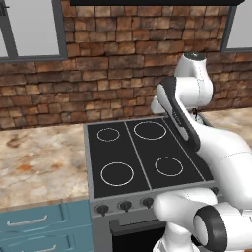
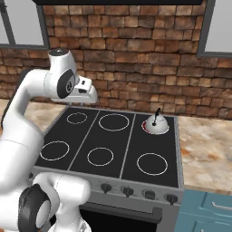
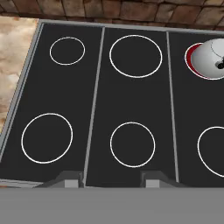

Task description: Lower the heat of the kettle.

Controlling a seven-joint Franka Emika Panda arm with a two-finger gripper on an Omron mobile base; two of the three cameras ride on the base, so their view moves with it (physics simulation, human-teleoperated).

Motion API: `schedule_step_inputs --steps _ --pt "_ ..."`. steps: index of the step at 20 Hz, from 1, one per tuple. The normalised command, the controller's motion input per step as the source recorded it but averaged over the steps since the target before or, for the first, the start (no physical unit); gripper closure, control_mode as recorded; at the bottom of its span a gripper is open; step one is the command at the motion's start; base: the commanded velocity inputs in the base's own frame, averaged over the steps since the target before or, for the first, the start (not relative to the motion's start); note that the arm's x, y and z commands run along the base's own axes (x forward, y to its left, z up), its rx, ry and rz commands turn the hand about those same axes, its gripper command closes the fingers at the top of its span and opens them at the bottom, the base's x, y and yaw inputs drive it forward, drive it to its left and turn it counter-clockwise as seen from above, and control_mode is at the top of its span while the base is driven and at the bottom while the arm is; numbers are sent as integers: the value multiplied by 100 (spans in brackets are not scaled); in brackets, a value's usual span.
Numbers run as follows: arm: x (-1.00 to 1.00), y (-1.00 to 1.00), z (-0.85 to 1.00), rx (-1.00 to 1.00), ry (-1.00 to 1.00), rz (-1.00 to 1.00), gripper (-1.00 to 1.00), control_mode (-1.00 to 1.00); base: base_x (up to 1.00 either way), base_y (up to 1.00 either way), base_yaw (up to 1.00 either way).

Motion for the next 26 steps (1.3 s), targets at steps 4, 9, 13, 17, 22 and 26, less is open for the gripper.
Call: schedule_step_inputs --steps 4,9,13,17,22,26 --pt "-39 -5 0 4 -18 0 -100 -100 0 0 0" --pt "-73 -76 -36 17 -18 -19 -100 -100 0 0 0" --pt "-55 -100 -43 19 -2 -32 -100 -100 0 0 0" --pt "-38 -83 -51 12 0 -32 -100 -100 0 0 0" --pt "-18 -69 -50 3 0 -21 -100 -100 0 0 0" --pt "-1 -50 -40 -5 -2 0 -100 -100 0 0 0"
